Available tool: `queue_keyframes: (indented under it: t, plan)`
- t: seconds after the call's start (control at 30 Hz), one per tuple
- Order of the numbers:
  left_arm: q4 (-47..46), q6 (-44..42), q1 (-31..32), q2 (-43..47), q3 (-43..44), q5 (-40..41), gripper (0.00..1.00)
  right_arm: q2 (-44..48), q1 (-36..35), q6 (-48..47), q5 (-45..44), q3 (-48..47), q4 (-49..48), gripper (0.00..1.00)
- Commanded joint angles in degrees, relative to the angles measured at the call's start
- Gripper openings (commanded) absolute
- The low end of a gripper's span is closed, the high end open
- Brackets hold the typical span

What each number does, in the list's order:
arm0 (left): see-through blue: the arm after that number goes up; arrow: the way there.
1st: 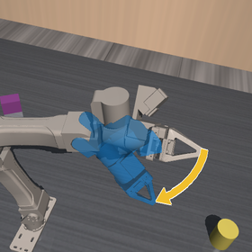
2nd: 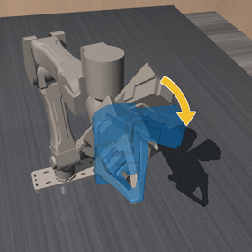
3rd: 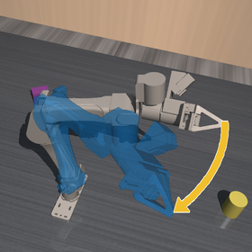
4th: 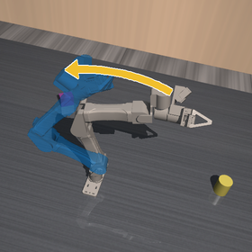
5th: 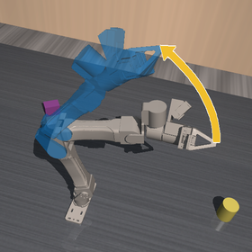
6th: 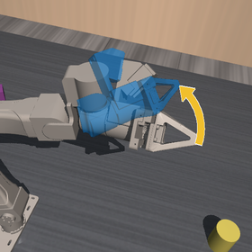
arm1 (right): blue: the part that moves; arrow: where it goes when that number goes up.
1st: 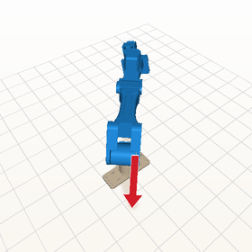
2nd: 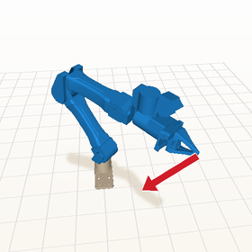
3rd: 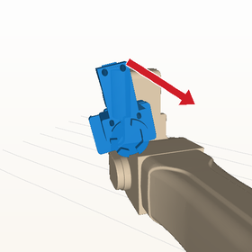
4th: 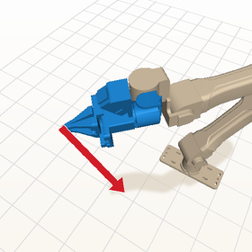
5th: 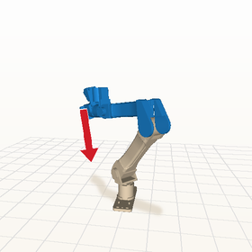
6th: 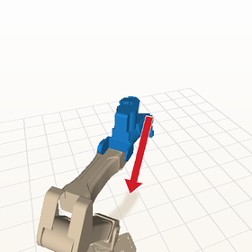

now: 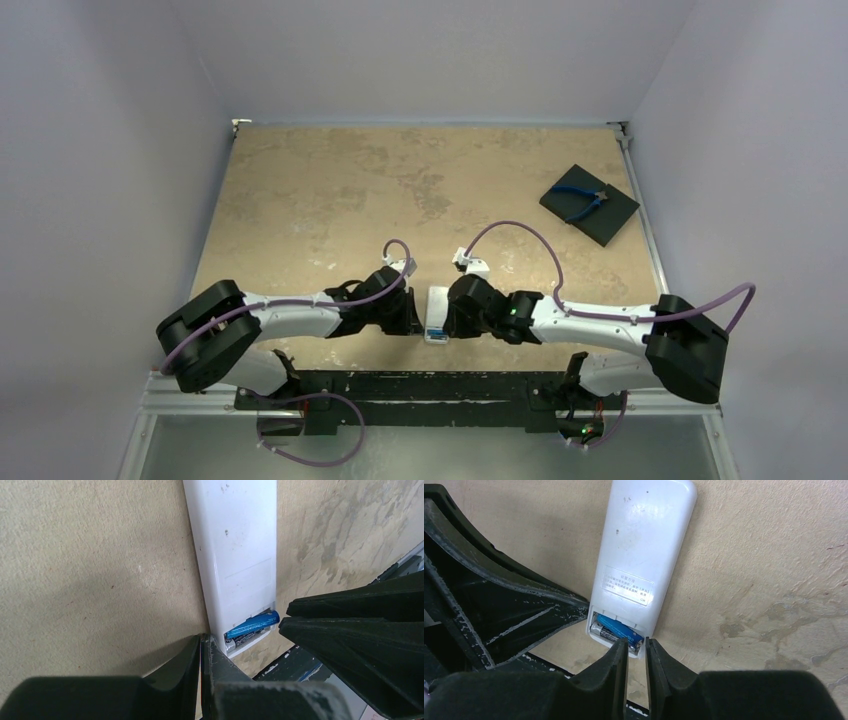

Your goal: Load the batteries into the remote control

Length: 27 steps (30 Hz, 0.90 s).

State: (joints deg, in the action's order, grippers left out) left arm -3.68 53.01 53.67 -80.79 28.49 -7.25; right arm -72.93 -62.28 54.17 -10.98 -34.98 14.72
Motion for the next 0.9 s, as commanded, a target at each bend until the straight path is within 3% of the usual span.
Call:
queue_keyframes:
  t: [0.0, 0.5, 0.87]
  plan:
    - [-1.19, 0.52, 0.49, -0.42, 0.41, 0.04, 0.03, -0.35, 0.05, 1.37, -0.86, 0.68, -0.83, 0.25]
    - [-1.5, 0.68, 0.66, -0.58, 0.38, 0.2, 0.02, -2.28, 0.05, 1.2, 0.12, 0.58, -2.46, 0.18]
    - [-1.94, 0.71, 0.9, -0.59, 1.02, 0.04, 0.02, -3.81, 0.05, -0.27, 1.5, 0.53, -4.47, 0.05]
